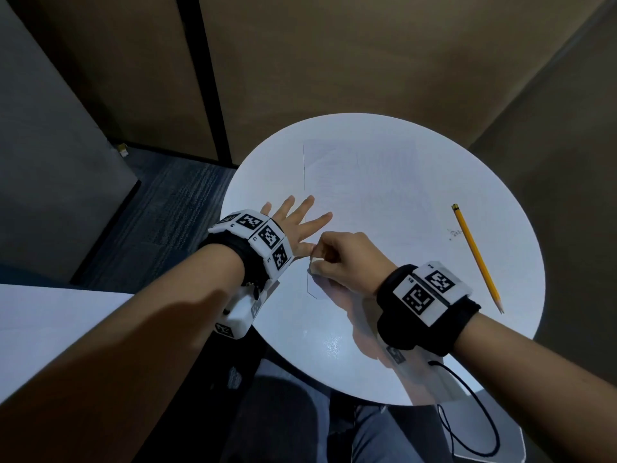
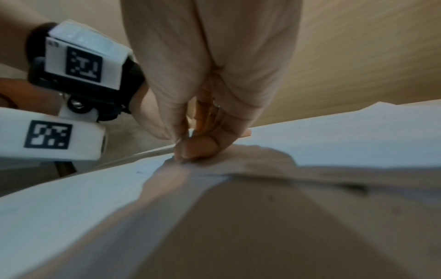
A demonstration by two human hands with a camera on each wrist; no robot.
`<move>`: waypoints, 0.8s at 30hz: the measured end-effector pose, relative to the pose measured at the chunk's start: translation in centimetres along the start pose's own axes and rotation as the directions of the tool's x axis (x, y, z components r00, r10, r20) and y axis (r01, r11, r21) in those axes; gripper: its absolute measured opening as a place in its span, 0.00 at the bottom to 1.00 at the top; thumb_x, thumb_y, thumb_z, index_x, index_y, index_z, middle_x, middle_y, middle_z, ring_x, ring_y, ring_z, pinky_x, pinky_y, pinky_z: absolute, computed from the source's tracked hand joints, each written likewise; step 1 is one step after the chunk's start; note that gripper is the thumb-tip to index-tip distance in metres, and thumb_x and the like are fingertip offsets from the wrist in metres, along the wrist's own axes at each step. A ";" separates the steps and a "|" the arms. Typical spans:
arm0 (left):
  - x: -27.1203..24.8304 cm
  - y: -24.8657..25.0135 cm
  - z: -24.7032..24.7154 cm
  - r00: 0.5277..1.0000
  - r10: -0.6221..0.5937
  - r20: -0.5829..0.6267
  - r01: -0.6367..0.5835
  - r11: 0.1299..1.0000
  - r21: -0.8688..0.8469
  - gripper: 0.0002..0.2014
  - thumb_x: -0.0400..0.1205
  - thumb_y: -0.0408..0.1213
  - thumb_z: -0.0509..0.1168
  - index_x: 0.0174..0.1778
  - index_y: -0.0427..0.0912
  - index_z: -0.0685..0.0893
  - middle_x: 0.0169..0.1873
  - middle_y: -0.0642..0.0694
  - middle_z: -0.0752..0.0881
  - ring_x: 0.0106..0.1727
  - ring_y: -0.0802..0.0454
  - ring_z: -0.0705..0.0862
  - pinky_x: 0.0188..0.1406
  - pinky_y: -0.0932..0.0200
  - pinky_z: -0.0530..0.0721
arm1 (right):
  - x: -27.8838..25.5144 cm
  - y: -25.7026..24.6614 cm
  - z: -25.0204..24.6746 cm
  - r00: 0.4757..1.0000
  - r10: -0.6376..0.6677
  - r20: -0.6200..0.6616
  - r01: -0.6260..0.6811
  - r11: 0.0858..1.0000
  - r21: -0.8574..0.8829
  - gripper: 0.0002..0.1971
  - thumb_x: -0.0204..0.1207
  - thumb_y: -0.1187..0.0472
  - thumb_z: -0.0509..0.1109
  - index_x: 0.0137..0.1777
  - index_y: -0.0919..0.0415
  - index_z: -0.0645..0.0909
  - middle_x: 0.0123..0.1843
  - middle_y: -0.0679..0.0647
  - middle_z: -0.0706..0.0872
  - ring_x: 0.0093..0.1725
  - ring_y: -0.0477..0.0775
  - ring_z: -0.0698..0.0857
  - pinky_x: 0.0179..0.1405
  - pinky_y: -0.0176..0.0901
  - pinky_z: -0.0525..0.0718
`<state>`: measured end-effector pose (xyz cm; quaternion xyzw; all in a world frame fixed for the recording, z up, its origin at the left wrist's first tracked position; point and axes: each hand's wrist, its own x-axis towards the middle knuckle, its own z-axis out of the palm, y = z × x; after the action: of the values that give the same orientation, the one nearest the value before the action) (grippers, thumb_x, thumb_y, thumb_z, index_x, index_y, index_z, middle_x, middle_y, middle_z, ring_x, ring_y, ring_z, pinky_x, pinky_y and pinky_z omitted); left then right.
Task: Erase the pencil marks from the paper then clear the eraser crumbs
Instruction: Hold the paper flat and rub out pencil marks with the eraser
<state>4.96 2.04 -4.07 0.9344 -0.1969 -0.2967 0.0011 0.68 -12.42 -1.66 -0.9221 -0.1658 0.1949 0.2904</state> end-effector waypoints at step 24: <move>2.6 -1.9 2.4 0.996 0.022 -0.089 -0.009 0.990 0.138 0.42 0.83 0.60 0.57 0.70 0.75 0.24 0.80 0.53 0.27 0.83 0.42 0.35 0.77 0.34 0.43 | 0.7 -0.6 -0.1 1.000 0.028 0.007 -0.028 1.000 -0.006 0.15 0.74 0.62 0.71 0.29 0.52 0.69 0.32 0.47 0.78 0.39 0.48 0.76 0.27 0.23 0.69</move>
<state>6.27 3.15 -7.74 0.9432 -0.2239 -0.2398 -0.0522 1.23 -11.72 -1.44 -0.9245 -0.1544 0.2016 0.2842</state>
